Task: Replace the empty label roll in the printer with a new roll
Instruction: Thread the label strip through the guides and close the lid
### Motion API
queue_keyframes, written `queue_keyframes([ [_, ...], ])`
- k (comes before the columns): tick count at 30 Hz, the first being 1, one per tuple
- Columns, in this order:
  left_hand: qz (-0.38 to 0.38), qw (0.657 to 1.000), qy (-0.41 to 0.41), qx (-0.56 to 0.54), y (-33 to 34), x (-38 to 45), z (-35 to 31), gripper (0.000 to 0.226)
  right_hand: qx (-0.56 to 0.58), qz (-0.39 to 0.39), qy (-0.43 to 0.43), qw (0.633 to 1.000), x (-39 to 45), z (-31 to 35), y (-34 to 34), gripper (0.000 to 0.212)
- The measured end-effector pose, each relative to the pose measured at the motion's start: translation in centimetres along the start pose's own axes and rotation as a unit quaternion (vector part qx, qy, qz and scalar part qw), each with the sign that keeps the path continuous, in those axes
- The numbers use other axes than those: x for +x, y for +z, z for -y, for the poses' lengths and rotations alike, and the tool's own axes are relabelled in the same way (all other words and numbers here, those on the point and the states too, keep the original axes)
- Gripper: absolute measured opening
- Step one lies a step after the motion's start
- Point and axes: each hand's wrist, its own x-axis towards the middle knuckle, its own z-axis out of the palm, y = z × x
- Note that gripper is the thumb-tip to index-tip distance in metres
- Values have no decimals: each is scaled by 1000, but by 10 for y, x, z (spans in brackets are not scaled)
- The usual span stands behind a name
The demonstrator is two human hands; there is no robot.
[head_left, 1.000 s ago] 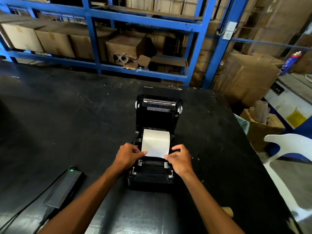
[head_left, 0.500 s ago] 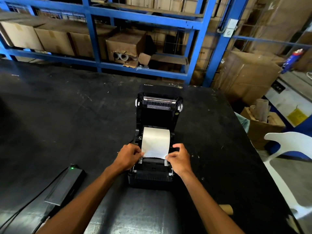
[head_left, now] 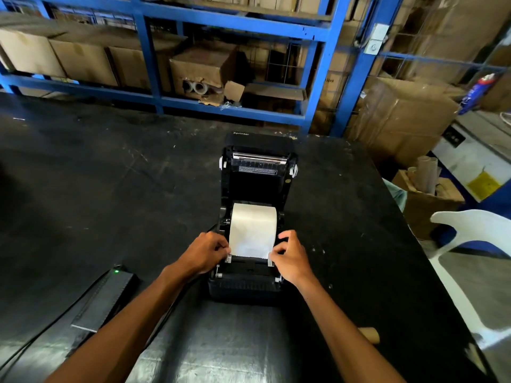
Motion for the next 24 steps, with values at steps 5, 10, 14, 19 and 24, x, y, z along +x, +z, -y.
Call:
queue_keyframes([
  [5,-19,998,-41,-37,-2,4,-3,12,-8,26,1,1000,1,3,-5,43],
  [10,-13,996,-65,-58,-3,5,-4,12,34,25,23,999,2,4,-7,56],
  [14,-5,995,-69,-78,-4,3,-4,12,83,11,55,995,4,5,-4,60],
  [19,2,993,-72,-88,-6,-1,-4,18,70,34,74,994,9,5,-2,58],
  [24,0,994,-82,-66,-3,0,-6,18,45,32,81,995,11,7,0,51],
])
